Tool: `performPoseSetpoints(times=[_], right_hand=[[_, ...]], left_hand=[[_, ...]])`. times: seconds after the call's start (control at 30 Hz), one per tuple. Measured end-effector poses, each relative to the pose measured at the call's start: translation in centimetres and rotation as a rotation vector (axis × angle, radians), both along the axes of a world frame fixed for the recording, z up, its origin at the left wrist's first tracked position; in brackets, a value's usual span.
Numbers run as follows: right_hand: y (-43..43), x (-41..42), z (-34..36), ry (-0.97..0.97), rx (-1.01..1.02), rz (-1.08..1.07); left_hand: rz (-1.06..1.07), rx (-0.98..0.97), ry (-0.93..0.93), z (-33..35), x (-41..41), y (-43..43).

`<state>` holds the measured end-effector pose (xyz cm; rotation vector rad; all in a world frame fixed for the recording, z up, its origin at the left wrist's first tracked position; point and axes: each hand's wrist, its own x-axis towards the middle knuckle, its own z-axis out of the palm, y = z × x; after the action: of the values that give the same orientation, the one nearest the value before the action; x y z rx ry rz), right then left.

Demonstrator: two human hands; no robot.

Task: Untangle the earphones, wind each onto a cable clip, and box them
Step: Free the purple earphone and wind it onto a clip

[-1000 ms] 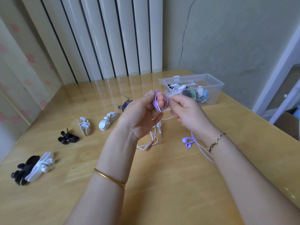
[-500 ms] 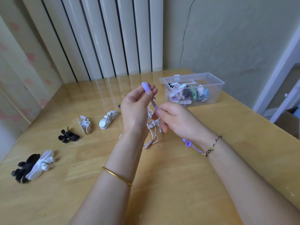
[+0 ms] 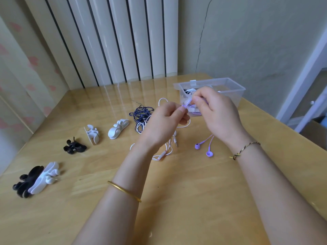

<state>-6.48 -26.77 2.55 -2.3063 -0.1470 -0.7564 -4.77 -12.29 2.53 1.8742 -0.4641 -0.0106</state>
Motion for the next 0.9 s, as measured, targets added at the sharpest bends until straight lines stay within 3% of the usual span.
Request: performPoseSetpoints(times=[0.17, 0.33, 0.43, 0.57, 0.7, 0.77, 0.9], right_hand=[[-0.2, 1.1, -1.3, 0.032, 0.098, 0.057], [0.5, 1.4, -1.8, 0.212, 0.106, 0.174], [1.2, 0.7, -1.4, 0.337, 0.040, 0.275], [1.3, -0.6, -0.3, 0.374, 0.034, 0.393], [0.6, -0.9, 1.0, 0.233, 0.176, 0.364], [0.2, -0.5, 1.0, 0.130, 0.218, 0.297], [-0.3, 0.6, -0.1, -0.003, 0.193, 0.087]], left_hand=[[-0.060, -0.216, 0.138, 0.5, -0.2, -0.1], [-0.078, -0.600, 0.438, 1.1, 0.0, 0.4], [-0.034, -0.731, 0.468, 1.1, 0.1, 0.5], [0.125, -0.560, 0.200, 0.5, 0.3, 0.4], [0.180, -0.089, -0.067, 0.0, 0.3, 0.7], [0.069, 0.032, -0.031, -0.2, 0.3, 0.7], [-0.101, -0.059, 0.069, 0.0, 0.0, 0.2]])
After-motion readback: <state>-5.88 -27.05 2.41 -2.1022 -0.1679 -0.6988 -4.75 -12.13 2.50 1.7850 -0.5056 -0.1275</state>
